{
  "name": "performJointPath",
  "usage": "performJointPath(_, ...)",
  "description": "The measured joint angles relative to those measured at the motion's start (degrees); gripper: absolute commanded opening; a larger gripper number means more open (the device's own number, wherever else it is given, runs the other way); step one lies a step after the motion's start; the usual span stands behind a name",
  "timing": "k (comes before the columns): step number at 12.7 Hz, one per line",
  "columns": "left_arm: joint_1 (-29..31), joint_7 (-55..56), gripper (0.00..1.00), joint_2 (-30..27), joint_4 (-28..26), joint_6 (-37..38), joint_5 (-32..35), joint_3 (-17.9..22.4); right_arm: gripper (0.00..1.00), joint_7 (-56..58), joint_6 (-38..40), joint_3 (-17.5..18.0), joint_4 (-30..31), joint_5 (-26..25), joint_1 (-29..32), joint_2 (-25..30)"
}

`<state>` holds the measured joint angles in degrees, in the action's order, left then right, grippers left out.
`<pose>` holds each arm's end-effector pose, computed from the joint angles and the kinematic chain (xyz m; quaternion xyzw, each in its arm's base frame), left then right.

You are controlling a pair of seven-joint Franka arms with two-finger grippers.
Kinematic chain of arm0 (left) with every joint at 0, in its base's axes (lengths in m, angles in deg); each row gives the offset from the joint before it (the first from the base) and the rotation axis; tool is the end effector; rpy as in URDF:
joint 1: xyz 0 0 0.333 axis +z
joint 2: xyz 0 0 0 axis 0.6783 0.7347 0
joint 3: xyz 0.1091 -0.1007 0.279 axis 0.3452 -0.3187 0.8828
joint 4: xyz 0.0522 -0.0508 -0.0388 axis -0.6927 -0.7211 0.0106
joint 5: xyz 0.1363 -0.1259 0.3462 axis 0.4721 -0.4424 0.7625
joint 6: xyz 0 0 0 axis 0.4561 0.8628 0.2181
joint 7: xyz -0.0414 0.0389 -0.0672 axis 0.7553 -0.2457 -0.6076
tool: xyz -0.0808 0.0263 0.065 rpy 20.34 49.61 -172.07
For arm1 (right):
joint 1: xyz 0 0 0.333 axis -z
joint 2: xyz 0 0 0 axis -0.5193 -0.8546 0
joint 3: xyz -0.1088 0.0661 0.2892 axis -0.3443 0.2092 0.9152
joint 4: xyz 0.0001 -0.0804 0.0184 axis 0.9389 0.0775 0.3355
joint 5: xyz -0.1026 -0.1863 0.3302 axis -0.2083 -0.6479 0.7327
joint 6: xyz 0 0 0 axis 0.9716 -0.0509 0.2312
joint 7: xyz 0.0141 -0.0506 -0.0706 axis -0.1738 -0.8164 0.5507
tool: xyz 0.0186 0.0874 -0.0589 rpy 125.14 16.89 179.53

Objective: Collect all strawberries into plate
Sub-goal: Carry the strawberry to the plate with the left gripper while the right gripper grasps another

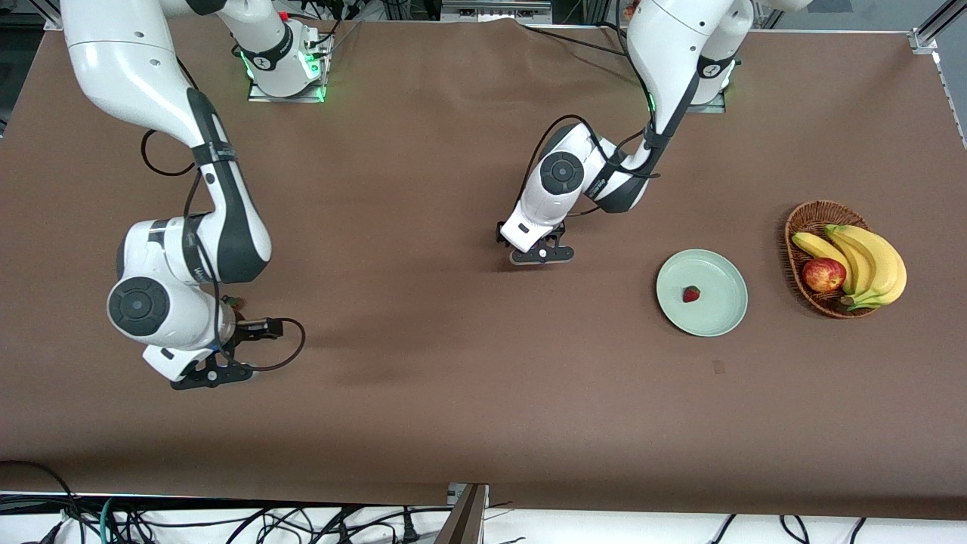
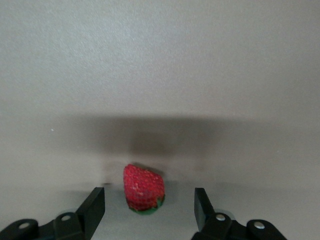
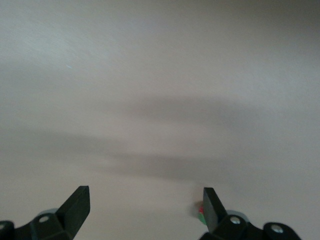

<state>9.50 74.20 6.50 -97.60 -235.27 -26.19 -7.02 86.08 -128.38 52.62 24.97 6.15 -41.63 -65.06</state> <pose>0.4733 -0.4131 0.1803 0.9961 0.0549 -0.0381 0.0580 0.7196 0.0892 0.2894 0.9946 0.0814 -0.0396 0.0516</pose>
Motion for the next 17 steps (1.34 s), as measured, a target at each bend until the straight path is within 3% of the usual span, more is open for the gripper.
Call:
performJointPath(1, 0.04, 0.04, 0.43, -0.03, 0.04, 0.12, 0.88, 0.04, 1.0, 0.13, 0.01, -0.01, 0.62, 0.0, 0.7, 0.0)
performJointPath(4, 0.1, 0.04, 0.07, -0.24, 0.16, 0.59, 1.29, 0.09, 1.0, 0.2, -0.06, -0.02, 2.94, 0.0, 3.35, -0.09)
performJointPath(5, 0.13, 0.04, 0.0, -0.35, 0.22, 1.04, 1.29, 0.11, 1.0, 0.3, -0.13, -0.02, 3.85, 0.0, 4.3, -0.19)
performJointPath(9, 0.72, -0.02, 0.0, -1.18, 0.82, 4.84, 1.78, 0.66, 1.0, 0.47, -1.07, 0.06, 7.97, 0.02, 5.55, -0.4)
performJointPath(11, 3.92, -1.96, 0.0, -3.78, 1.37, 9.57, 5.19, 0.77, 1.0, 0.46, -2.25, 0.13, 10.12, 0.02, 5.57, -0.38)
performJointPath(17, 16.81, -28.57, 0.0, -11.04, 1.55, 23.47, 7.28, 1.22, 1.0, 2.54, -11.3, -1.01, 18.03, 0.02, 6.33, 0.69)
